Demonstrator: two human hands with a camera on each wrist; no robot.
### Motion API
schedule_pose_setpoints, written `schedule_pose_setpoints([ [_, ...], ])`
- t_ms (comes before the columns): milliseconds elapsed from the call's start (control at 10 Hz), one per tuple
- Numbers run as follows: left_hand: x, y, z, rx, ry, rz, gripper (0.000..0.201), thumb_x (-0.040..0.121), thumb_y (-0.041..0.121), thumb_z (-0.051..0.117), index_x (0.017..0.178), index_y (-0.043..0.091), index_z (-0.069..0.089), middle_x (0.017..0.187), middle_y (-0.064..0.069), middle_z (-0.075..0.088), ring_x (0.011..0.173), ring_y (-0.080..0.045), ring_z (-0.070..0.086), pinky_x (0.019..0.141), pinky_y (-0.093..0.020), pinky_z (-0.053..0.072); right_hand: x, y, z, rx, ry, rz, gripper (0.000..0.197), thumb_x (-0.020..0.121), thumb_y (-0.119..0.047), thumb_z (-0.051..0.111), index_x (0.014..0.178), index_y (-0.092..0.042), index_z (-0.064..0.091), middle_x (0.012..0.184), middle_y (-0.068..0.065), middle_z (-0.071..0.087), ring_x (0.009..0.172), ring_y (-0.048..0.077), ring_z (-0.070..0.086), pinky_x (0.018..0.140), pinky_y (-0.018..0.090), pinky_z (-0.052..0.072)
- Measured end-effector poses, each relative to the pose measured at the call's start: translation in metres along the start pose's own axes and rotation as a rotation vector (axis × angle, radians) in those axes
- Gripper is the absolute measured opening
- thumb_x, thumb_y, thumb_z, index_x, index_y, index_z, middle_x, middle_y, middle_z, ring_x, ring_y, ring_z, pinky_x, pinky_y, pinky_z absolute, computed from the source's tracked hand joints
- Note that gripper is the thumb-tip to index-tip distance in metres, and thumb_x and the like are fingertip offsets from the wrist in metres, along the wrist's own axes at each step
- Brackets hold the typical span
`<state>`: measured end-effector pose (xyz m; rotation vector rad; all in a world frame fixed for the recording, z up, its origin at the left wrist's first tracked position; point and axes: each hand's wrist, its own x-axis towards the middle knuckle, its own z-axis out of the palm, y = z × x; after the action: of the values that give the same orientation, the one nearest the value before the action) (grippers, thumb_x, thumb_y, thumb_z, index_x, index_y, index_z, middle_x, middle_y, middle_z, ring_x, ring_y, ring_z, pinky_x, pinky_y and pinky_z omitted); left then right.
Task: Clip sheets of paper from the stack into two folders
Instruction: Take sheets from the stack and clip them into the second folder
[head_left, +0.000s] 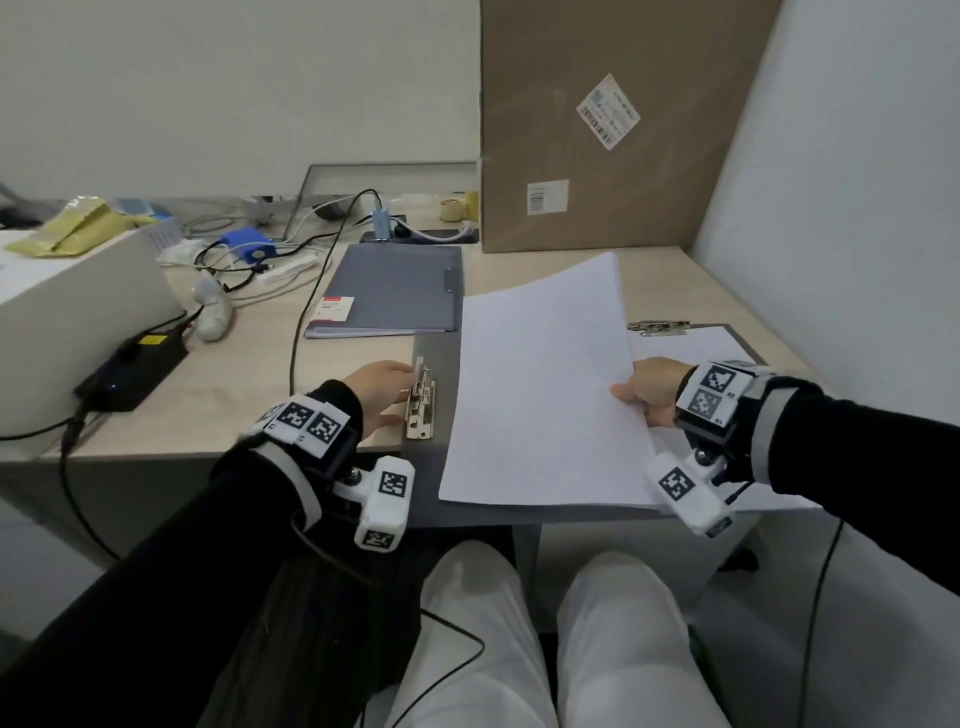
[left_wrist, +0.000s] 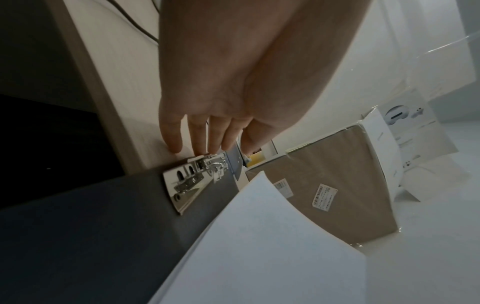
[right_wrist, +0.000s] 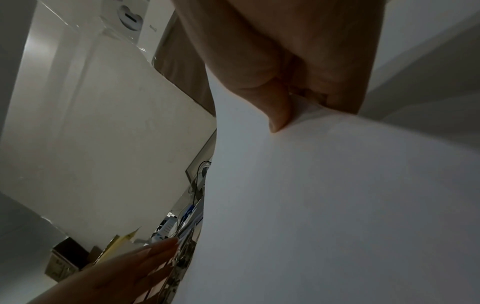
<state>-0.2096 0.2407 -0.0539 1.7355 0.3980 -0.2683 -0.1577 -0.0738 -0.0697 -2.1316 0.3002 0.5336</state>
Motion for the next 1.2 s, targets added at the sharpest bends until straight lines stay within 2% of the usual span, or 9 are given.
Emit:
schedule_pose_setpoints([
  [100, -0.001, -0.003, -0.002, -0.032, -0.018, -0.007, 0.033, 0.097, 0.009, 0.042, 0.129, 0.008, 0.048, 0.091, 0.000, 0.057, 0.099, -0.016, 0.052, 0.073, -0.031, 0.044, 0.003, -0.003, 0.008, 0.007, -0.043, 0.058, 0.008, 0.094, -0.006, 0.051, 0.091, -0.012, 0.053, 0.089, 0.006, 0.054, 0.080, 0.022, 0.057, 0.079, 0.037, 0.054],
  [200, -0.003, -0.005, -0.003, -0.054, -0.016, -0.023, 0.034, 0.097, 0.011, 0.043, 0.131, 0.010, 0.047, 0.104, -0.002, 0.058, 0.101, -0.015, 0.054, 0.071, -0.032, 0.047, 0.008, -0.006, 0.016, -0.031, -0.069, 0.073, 0.017, 0.093, -0.007, 0.053, 0.080, -0.017, 0.050, 0.093, 0.008, 0.054, 0.093, 0.028, 0.056, 0.097, 0.041, 0.050],
  [500, -0.003, -0.007, -0.006, -0.058, -0.039, -0.039, 0.036, 0.097, 0.012, 0.043, 0.133, 0.013, 0.045, 0.110, -0.003, 0.058, 0.106, -0.017, 0.055, 0.081, -0.036, 0.049, 0.020, -0.005, 0.019, -0.029, -0.097, 0.075, 0.017, 0.093, -0.007, 0.054, 0.080, -0.018, 0.049, 0.084, 0.006, 0.060, 0.094, 0.029, 0.054, 0.101, 0.044, 0.047],
  [600, -0.005, -0.006, -0.005, -0.043, -0.036, -0.040, 0.035, 0.097, 0.012, 0.043, 0.131, 0.014, 0.045, 0.105, -0.001, 0.060, 0.100, -0.013, 0.057, 0.073, -0.031, 0.050, 0.024, -0.002, 0.017, -0.019, -0.110, 0.090, 0.016, 0.093, -0.007, 0.053, 0.082, -0.018, 0.050, 0.048, -0.007, 0.068, 0.085, 0.025, 0.056, 0.098, 0.042, 0.048],
  [700, -0.007, -0.005, -0.006, -0.044, -0.046, -0.036, 0.037, 0.095, 0.011, 0.044, 0.132, 0.014, 0.044, 0.104, 0.000, 0.060, 0.094, -0.011, 0.059, 0.070, -0.030, 0.051, 0.023, 0.000, 0.020, -0.011, -0.118, 0.097, 0.015, 0.092, -0.007, 0.054, 0.083, -0.018, 0.050, 0.042, -0.016, 0.063, 0.083, 0.024, 0.056, 0.094, 0.039, 0.049],
  [900, -0.008, -0.006, -0.003, -0.032, -0.044, -0.022, 0.034, 0.095, 0.008, 0.042, 0.128, 0.014, 0.046, 0.095, 0.002, 0.060, 0.089, -0.010, 0.058, 0.070, -0.030, 0.049, 0.014, -0.005, 0.024, -0.097, -0.048, 0.152, 0.015, 0.090, -0.010, 0.058, 0.078, -0.016, 0.051, 0.036, -0.014, 0.059, 0.076, 0.022, 0.056, 0.083, 0.035, 0.052],
  [1000, -0.010, -0.005, -0.002, -0.014, -0.040, -0.016, 0.024, 0.096, 0.007, 0.041, 0.116, 0.016, 0.050, 0.090, 0.003, 0.060, 0.085, -0.008, 0.058, 0.076, -0.031, 0.049, -0.002, -0.020, 0.032, -0.302, 0.026, 0.195, 0.036, 0.097, -0.025, 0.048, 0.066, -0.007, 0.045, 0.023, 0.000, 0.047, 0.056, 0.021, 0.048, 0.062, 0.028, 0.042],
  [1100, -0.009, -0.006, -0.002, -0.001, -0.048, -0.021, 0.017, 0.095, 0.007, 0.043, 0.101, 0.019, 0.053, 0.088, 0.002, 0.062, 0.085, -0.008, 0.058, 0.081, -0.031, 0.049, 0.002, -0.018, 0.030, -0.474, -0.048, 0.215, 0.043, 0.098, -0.031, 0.048, 0.065, -0.004, 0.043, 0.033, 0.010, 0.052, 0.036, 0.019, 0.049, 0.054, 0.030, 0.036],
  [1200, -0.008, -0.007, -0.003, -0.006, -0.051, -0.018, 0.018, 0.094, 0.007, 0.046, 0.108, 0.018, 0.052, 0.090, 0.001, 0.063, 0.086, -0.008, 0.059, 0.077, -0.030, 0.049, 0.013, -0.010, 0.024, -0.267, -0.072, 0.171, 0.021, 0.091, -0.020, 0.057, 0.074, -0.010, 0.049, 0.076, 0.013, 0.058, 0.051, 0.020, 0.054, 0.056, 0.029, 0.053],
])
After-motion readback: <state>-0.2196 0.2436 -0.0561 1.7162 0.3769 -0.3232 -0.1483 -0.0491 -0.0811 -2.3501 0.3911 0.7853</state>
